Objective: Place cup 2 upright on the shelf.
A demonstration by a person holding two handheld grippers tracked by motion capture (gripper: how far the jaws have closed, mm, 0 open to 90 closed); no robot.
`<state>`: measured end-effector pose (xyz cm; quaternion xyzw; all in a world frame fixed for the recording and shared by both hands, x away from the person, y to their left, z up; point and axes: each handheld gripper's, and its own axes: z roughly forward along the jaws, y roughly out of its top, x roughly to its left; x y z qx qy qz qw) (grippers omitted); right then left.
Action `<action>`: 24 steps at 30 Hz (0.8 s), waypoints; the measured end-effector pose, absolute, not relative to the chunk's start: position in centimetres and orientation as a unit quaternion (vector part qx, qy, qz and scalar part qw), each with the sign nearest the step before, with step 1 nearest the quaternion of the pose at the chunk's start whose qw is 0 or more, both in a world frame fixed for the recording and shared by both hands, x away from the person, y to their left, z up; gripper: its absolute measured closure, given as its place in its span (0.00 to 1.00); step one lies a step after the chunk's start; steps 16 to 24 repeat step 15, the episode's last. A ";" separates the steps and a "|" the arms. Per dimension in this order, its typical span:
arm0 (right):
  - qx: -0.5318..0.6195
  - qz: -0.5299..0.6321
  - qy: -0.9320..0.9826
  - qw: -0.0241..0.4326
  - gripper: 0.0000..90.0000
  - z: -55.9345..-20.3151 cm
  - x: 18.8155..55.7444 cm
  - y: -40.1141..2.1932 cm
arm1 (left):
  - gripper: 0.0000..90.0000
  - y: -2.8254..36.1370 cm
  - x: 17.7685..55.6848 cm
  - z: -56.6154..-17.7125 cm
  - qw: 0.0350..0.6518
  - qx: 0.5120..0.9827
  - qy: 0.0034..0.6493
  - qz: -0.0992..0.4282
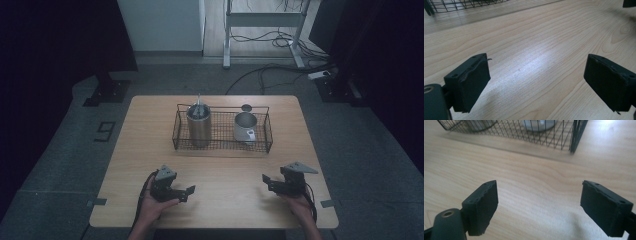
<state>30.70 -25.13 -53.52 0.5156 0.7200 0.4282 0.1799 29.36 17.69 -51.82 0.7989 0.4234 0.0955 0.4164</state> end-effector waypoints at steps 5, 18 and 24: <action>0.519 0.429 0.717 0.183 0.16 -53.6 30.6 -25.4 | 0.07 17.7 29.3 -51.8 0.417 0.799 0.423 0.097; 0.516 0.424 0.720 0.187 0.16 -53.8 30.6 -25.1 | 0.07 17.9 29.4 -51.8 0.416 0.798 0.425 0.099; 0.516 0.424 0.720 0.187 0.16 -53.8 30.6 -25.1 | 0.07 17.9 29.4 -51.8 0.416 0.798 0.425 0.099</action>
